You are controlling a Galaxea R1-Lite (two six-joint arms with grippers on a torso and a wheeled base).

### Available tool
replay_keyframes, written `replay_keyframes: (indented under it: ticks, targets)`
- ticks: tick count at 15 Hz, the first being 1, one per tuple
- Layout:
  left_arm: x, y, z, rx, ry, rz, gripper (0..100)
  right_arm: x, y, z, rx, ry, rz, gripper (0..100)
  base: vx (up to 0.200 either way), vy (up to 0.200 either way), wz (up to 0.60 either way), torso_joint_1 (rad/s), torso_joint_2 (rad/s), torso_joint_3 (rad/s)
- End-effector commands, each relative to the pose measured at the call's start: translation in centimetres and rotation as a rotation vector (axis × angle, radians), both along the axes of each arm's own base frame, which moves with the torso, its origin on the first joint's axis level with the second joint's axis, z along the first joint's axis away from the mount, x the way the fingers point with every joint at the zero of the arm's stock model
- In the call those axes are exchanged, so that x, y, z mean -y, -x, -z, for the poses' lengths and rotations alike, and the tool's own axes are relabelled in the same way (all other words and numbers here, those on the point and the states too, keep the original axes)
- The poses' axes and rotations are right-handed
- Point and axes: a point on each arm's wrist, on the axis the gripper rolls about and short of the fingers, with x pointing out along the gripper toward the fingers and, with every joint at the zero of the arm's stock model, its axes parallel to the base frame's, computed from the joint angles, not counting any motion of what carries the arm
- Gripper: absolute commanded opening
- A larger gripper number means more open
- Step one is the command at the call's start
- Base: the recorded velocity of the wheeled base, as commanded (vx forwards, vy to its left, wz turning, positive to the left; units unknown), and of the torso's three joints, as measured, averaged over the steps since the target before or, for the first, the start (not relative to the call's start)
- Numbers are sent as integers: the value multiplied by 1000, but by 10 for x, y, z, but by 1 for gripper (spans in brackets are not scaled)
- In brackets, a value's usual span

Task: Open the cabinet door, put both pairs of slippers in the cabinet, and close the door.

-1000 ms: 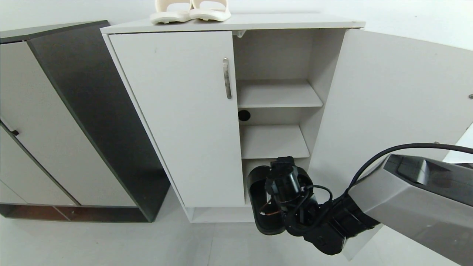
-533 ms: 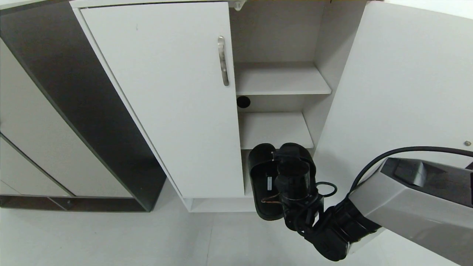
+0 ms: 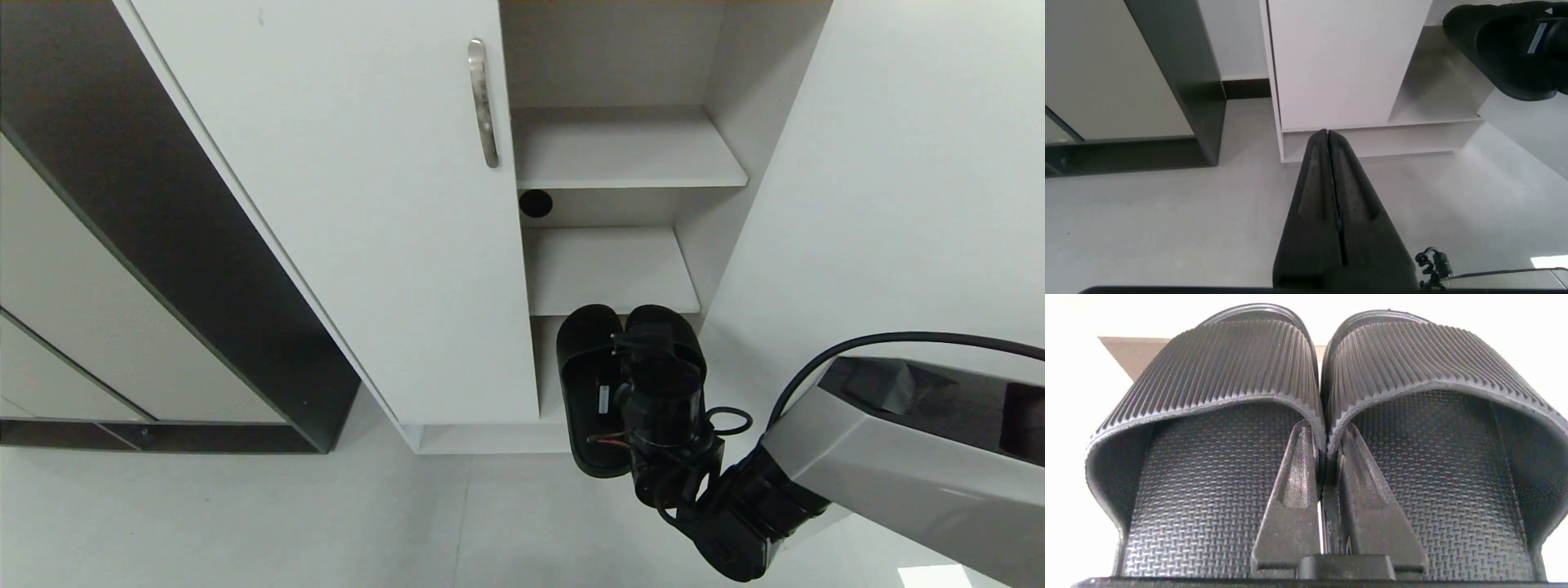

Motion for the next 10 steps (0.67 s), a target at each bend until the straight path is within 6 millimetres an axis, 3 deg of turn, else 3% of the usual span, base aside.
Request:
replay_keyframes:
  ticks: [1,5,10]
  targets:
    - [0,0,0,-1,0,0,0,0,-1,3,-3,3,1,0,0,0,0,0,0,0]
    - [0,0,0,-1,0,0,0,0,-1,1,12,-5,-1,0,0,0,0,0,0,0]
    - [0,0,0,0,-2,0,0,0,-1,0,13,-6,-1,0,200,0,0,-1,2,3]
